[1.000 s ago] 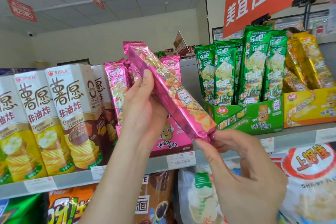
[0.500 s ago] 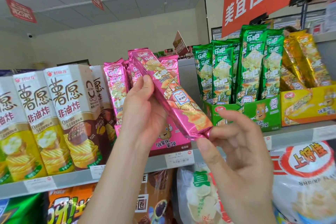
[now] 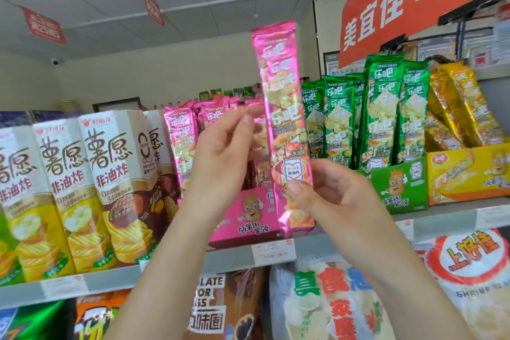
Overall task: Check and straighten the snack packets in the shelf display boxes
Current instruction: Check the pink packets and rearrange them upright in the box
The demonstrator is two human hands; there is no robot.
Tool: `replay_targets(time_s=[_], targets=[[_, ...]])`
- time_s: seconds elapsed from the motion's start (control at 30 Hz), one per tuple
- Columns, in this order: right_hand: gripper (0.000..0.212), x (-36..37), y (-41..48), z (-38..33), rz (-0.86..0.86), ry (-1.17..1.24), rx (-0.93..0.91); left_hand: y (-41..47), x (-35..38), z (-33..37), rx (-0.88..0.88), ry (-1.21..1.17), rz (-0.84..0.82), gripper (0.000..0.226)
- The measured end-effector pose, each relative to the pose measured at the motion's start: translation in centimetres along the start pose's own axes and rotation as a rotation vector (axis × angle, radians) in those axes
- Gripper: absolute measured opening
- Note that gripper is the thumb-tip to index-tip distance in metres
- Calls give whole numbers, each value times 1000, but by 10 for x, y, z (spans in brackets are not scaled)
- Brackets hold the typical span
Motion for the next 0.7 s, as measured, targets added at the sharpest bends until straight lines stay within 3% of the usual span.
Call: replay_targets(time_s=[0.03,0.1,0.17,0.3,0.5,0.7], targets=[[26,-1,2,-2,18,-3,-9,-5,-5,-4,81,268,12,23],[18,-5,8,-2,59,-14,-22,-22,-9,-13,229,768,-138,19],[15,-7,14,-4,99,-76,-53,-36,-10,-21,350,1042,-286,25],[28,-7,23,-9,103,-168,-76,-45,-13,-21,359,1019,-328,33],[26,1,34,-7,89,-7,4,-41,-26,-13,228,894,-458,13],[21,12,54,-1,78,-16,3,-30,-32,-11,153,932,-577,22]])
Point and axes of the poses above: each hand's wrist, its own y-axis towards the middle knuckle, its own x-axis out of the palm, z = x × y, the point moved 1 cm from there along y, towards the middle knuckle, and after that the axes turned 14 degrees about y, right-handed, at the moved point
